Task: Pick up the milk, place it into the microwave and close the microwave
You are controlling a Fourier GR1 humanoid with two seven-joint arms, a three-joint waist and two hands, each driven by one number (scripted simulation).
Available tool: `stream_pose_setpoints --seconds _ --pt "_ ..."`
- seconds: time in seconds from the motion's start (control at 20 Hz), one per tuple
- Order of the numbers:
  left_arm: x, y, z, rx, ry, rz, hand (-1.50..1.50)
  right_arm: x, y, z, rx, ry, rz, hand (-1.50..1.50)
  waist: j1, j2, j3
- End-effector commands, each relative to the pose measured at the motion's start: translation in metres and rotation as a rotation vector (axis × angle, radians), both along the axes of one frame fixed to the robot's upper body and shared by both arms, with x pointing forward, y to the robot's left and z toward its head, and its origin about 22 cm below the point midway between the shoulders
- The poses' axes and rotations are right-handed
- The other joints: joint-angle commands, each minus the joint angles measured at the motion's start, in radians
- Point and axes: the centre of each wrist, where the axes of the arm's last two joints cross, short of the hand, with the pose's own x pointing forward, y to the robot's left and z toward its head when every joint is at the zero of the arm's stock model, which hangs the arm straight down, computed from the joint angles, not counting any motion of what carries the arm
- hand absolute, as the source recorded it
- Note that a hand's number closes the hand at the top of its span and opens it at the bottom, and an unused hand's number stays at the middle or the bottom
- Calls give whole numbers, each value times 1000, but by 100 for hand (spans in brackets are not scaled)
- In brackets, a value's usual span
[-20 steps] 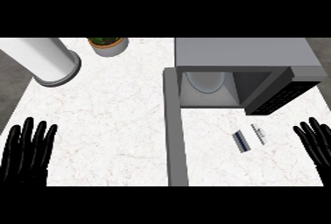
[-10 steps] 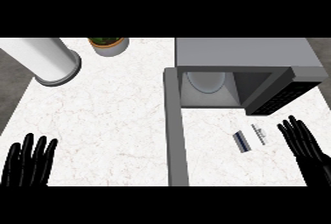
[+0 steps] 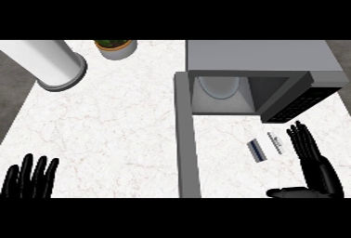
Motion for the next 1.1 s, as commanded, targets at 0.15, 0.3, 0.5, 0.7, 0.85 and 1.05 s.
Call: stream_pose_setpoints --seconds 0.15,0.3,0.5,0.7,0.85,1.05 --pt "-9 14 7 6 5 -7 -150 -2 -11 -41 -34 25 -42 -150 -1 0 0" --pt "-14 -8 5 -4 -7 17 -150 11 -17 -58 -44 18 -33 -150 3 0 0" --pt "-18 -11 -15 4 -7 -7 -150 1 -14 -82 -45 9 -19 -150 5 1 1" --pt "-26 6 -13 -1 7 3 -150 15 -36 -79 -31 -10 -46 -150 6 1 1" --pt "-25 17 -2 20 -28 -5 -150 19 -24 -91 -43 0 -43 -150 13 4 2" --pt "-21 -12 -27 -8 5 -7 -150 19 -18 -93 -69 -10 -15 -150 7 3 1"
